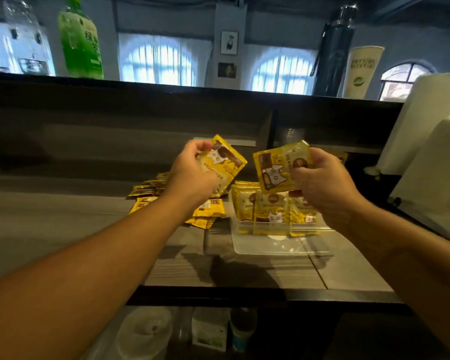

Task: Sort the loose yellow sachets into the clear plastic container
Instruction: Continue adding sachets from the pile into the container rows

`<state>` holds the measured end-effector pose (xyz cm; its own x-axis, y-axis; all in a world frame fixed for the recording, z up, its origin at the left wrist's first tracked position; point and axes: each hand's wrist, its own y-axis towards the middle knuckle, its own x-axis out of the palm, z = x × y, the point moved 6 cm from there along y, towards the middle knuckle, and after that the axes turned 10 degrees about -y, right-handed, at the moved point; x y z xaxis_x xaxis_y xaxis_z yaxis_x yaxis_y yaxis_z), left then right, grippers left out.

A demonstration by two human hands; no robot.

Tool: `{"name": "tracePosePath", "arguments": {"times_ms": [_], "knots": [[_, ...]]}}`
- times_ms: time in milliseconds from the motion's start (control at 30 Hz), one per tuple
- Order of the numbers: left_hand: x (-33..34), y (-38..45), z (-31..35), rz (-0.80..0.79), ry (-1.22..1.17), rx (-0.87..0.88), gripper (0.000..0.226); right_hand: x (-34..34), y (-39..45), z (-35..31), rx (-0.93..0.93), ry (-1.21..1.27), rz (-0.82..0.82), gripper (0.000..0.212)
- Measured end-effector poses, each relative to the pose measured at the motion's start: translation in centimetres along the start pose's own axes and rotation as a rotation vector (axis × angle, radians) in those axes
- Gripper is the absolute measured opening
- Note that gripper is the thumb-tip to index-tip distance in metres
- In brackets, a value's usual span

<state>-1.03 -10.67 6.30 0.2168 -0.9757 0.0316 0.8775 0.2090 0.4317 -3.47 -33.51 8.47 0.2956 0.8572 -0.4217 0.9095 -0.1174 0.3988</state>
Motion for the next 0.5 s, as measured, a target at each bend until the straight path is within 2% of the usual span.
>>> {"name": "tracePosePath", "arguments": {"times_ms": [67,200,367,500], "knots": [[2.1,-0.1,0.7,-0.084,-0.003,-0.003,0.072,-1.9,-0.1,1.0,0.026,-0.001,0.050,0.027],[5.0,0.4,1.8,-0.217,0.230,0.043,0.055,-5.1,-0.2,2.8,0.056,0.013,0.109,0.026],[7.8,1.2,1.9,-0.407,0.482,0.090,0.062,-7.2,-0.1,4.7,0.077,0.061,0.103,0.025],[10.3,1.2,1.0,-0.597,0.761,0.133,0.044,-7.3,0.2,5.3,0.074,0.034,0.104,0.025]]}}
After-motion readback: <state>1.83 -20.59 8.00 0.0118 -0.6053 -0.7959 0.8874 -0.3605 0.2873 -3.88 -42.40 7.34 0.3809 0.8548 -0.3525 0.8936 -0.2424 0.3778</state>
